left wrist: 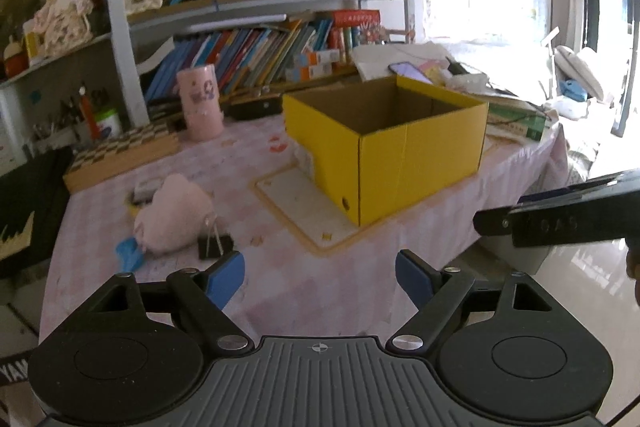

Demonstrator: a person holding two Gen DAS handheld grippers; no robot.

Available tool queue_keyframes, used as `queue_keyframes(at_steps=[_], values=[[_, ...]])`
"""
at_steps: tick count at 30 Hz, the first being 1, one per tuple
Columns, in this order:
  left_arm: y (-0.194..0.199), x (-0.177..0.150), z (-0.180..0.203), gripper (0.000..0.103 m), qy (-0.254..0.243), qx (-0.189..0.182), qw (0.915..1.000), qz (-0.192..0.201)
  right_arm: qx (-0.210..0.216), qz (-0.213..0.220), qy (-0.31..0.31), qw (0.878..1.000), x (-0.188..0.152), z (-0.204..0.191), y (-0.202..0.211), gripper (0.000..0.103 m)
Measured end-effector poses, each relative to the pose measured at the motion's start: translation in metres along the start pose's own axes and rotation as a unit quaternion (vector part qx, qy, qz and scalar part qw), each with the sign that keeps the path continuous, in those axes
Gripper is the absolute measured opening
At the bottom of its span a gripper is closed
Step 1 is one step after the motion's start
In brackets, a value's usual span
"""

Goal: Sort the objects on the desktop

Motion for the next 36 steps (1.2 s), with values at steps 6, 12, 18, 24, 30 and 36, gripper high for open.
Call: queue_keyframes(at_steps=[6,12,18,24,30,36], values=[[0.017,-0.019,-0.012,0.089,0.001,0.022,0.9997,-0.008,0.011,-0.015,0.017,1.0,-0.026,-0.025,0.003,0.052],[0.031,-0.035,-0.031,0.089,0.018,0.047,0.9985,-0.023,0.037,-0.028,0.042,0.998,-0.038,-0.056,0.001,0.055],[0.044,-0.047,-0.048,0.089,0.039,0.077,0.9958,-0.029,0.076,-0.04,0.084,0.993,-0.042,-0.092,-0.007,0.057],[0.056,-0.056,-0.071,0.089,0.075,0.115,0.99,-0.031,0.109,-0.05,0.121,0.985,-0.047,-0.123,-0.012,0.06],[0.062,-0.057,-0.092,0.089,0.11,0.149,0.9825,-0.015,0.124,-0.048,0.142,0.981,-0.044,-0.138,-0.016,0.061],[0.059,-0.054,-0.096,0.089,0.108,0.158,0.9816,-0.01,0.132,-0.041,0.139,0.981,-0.035,-0.146,-0.024,0.061]])
Point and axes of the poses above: each gripper's, at about its wrist camera, not at the fingertips, and y roughly against the way its jaws point, z to its right, x to its top, the point moved 9 cm from there along -y, roughly the way its jaws point, and after that the axes turned 1 degree about y, right-handed, at the moved point
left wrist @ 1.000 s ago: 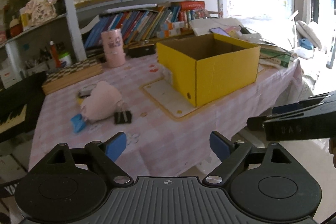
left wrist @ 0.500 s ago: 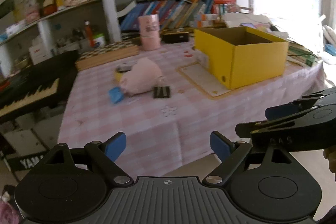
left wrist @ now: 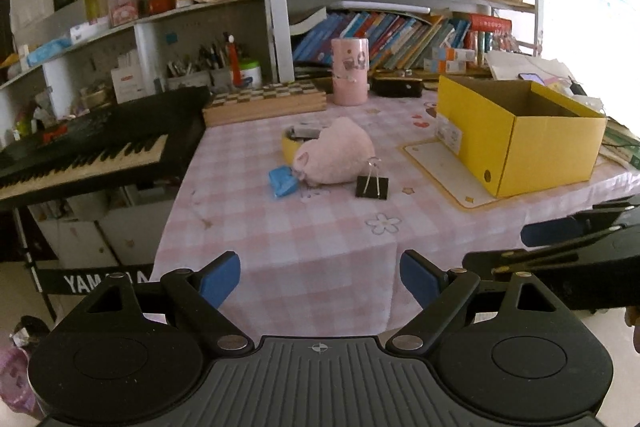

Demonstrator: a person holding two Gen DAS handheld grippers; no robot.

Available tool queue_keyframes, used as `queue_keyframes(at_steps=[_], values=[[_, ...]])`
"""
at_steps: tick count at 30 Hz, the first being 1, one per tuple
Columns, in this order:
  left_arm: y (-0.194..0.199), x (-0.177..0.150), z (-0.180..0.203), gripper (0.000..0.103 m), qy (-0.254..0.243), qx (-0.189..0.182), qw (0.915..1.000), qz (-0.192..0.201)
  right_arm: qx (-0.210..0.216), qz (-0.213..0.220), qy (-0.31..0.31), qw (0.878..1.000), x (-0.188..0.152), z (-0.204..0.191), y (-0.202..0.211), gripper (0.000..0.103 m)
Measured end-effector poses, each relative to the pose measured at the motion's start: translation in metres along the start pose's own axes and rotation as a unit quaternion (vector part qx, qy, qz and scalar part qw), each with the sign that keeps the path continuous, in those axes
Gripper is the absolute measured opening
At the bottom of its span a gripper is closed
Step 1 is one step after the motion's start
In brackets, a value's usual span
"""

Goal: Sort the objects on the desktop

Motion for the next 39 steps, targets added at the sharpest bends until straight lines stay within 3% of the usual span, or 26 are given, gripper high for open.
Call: queue_keyframes(at_steps=[16,39], values=[[-0.044,0.016,-0.013,0.089,0.028,0.023,0.9989,-0.029,0.024,-0.018,0.011,0.999,0.026,0.006,-0.042,0.061],[-0.14,0.057,-0.031,0.089,0.036,0.046,0.9961,-0.067,0.042,-0.034,0.05,0.997,0.078,0.027,-0.122,0.064]])
Point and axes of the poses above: each gripper's, at about its wrist camera, not at the fingertips, and y roughly against the way its jaws point, z to its right, x to its top, the point moved 9 cm from there along -y, roughly the way its jaws point, and after that the axes turned 1 degree about y, right-handed, at the moved point
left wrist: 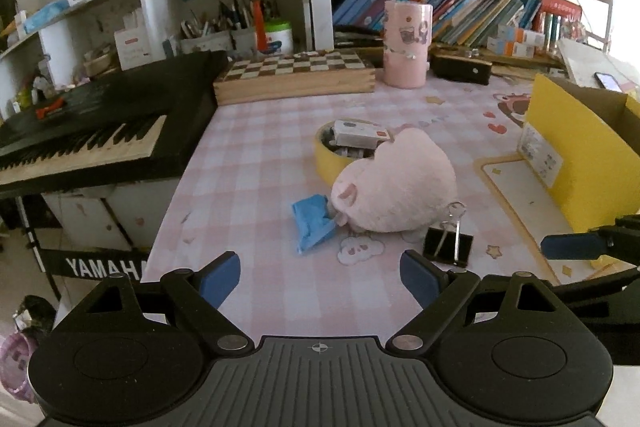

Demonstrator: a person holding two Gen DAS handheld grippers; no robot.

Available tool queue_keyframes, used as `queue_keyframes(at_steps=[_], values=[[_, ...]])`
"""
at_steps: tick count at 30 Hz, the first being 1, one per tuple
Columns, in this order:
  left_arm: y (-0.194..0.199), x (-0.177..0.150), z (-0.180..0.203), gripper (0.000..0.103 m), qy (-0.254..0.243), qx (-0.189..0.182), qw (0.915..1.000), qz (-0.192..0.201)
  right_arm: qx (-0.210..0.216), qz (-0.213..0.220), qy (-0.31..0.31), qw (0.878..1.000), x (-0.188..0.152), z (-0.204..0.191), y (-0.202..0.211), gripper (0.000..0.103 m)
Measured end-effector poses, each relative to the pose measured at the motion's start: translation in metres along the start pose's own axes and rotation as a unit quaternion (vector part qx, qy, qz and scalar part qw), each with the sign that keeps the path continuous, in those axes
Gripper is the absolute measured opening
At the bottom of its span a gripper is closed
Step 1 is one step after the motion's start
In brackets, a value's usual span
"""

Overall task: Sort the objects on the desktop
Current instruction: 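Move the left tool toward the blue cloth while the right tool approaches the binder clip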

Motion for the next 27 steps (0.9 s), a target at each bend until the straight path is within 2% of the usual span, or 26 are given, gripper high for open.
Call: queue_keyframes(at_steps=[18,27], values=[[-0.045,0.021,-0.01,0.089,0.002,0.012,0.9997,-0.019,0.013,-0.008,0.051,0.999,0.024,-0.005,-0.047,0.063],[-0.071,0.024,-0.01,0.089,-0.004,0.015,0.999,-0.041,0.036,-0.032,0.108,0.993,0.024,-0.015,-0.076,0.049]])
Point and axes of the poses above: each gripper's, at about its wrist camera, not at the fingertips, and y roughly against the way its jaws point, z to its right, x to its top, the point moved 9 cm from there along -y, roughly the way its jaws point, and after that the axes turned 1 degree about y, right-handed, at the moved point
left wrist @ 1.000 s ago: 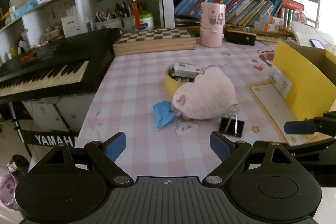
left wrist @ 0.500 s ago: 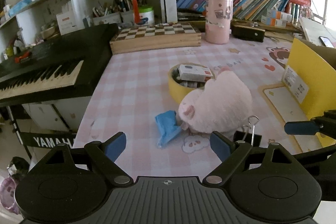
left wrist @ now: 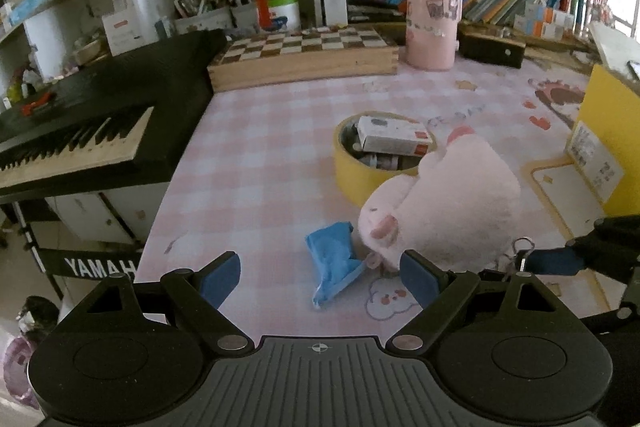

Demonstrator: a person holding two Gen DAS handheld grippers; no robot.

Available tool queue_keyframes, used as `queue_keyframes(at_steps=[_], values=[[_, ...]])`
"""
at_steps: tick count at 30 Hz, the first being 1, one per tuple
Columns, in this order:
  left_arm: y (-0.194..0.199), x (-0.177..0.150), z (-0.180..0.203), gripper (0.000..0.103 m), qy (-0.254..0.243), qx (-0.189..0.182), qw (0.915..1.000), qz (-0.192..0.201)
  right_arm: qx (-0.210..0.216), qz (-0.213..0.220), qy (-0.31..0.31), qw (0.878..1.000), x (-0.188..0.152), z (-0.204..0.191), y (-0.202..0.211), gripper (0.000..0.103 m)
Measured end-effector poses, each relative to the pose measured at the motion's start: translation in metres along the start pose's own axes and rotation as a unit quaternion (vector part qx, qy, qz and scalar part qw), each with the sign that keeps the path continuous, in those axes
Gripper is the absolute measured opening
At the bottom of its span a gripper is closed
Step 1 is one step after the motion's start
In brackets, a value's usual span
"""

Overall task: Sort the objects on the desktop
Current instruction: 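Move the left tool toward the blue cloth while the right tool approaches the binder clip, then close the left gripper on the blue cloth while the right gripper grasps the binder clip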

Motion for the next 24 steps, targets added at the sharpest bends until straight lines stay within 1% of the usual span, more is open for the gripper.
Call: queue_keyframes(at_steps=[1,2,3,4,5,6,9,12,13,16,18,20,21,22,23,24], values=[[-0.003,0.0,0.001,0.089,-0.001,0.0,1.0,-0.004,0.002,0.001,0.007,1.0,0.001,-0.001,0.0,0.049],[-0.007,-0.001,0.001,0.089,-0.001,-0.001,1.0,-0.009,0.003,0.004,0.017,1.0,0.002,-0.002,-0.001,0.045],[-0.011,-0.001,0.002,0.089,-0.001,-0.002,0.9999,-0.013,0.003,0.007,0.029,1.0,0.002,-0.003,0.0,0.043],[-0.014,-0.002,0.002,0.089,0.0,-0.002,0.9999,-0.016,0.005,0.01,0.037,0.999,0.002,-0.004,0.0,0.036],[-0.017,-0.002,0.003,0.089,-0.002,-0.005,0.9998,-0.021,0.008,0.011,0.044,0.999,0.002,-0.005,0.001,0.034],[-0.02,-0.003,0.005,0.089,-0.005,-0.009,0.9996,-0.027,0.007,0.01,0.046,0.999,0.002,-0.005,0.001,0.034],[-0.028,-0.007,0.008,0.088,-0.015,-0.013,0.9988,-0.045,0.004,0.007,0.037,0.999,0.002,0.003,0.001,0.033],[-0.032,-0.008,0.01,0.082,-0.022,-0.012,0.9986,-0.046,-0.001,0.004,0.02,1.0,0.002,0.011,0.002,0.031],[-0.033,-0.007,0.011,0.081,-0.024,-0.01,0.9986,-0.046,-0.001,0.002,0.013,1.0,0.002,0.014,0.002,0.026],[-0.035,-0.005,0.012,0.076,-0.03,-0.004,0.9987,-0.041,-0.002,0.0,-0.002,1.0,0.001,0.02,0.003,0.026],[-0.036,-0.002,0.013,0.068,-0.03,-0.004,0.9988,-0.037,-0.003,0.0,-0.007,1.0,0.0,0.021,0.004,0.026],[-0.036,-0.001,0.016,0.051,-0.03,-0.012,0.9989,-0.034,-0.003,0.002,-0.011,1.0,-0.001,0.022,0.006,0.025],[-0.037,0.0,0.018,0.045,-0.033,-0.017,0.9988,-0.032,-0.004,0.003,-0.014,1.0,-0.002,0.023,0.007,0.025],[-0.037,0.0,0.021,0.035,-0.036,-0.025,0.9986,-0.031,-0.004,0.004,-0.016,1.0,-0.002,0.024,0.008,0.025],[-0.036,0.001,0.024,0.03,-0.04,-0.028,0.9983,-0.032,-0.005,0.005,-0.019,1.0,-0.003,0.025,0.009,0.025],[-0.036,0.001,0.025,0.03,-0.042,-0.025,0.9982,-0.033,-0.006,0.007,-0.022,1.0,-0.003,0.025,0.011,0.025]])
Point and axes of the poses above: each gripper's, at about its wrist camera, not at the fingertips, and y roughly against the way its jaws point, z to its right, x to its top, the point moved 9 cm from there along -y, roughly the way its jaws point, and after that the axes turned 1 degree about y, right-handed, at the moved point
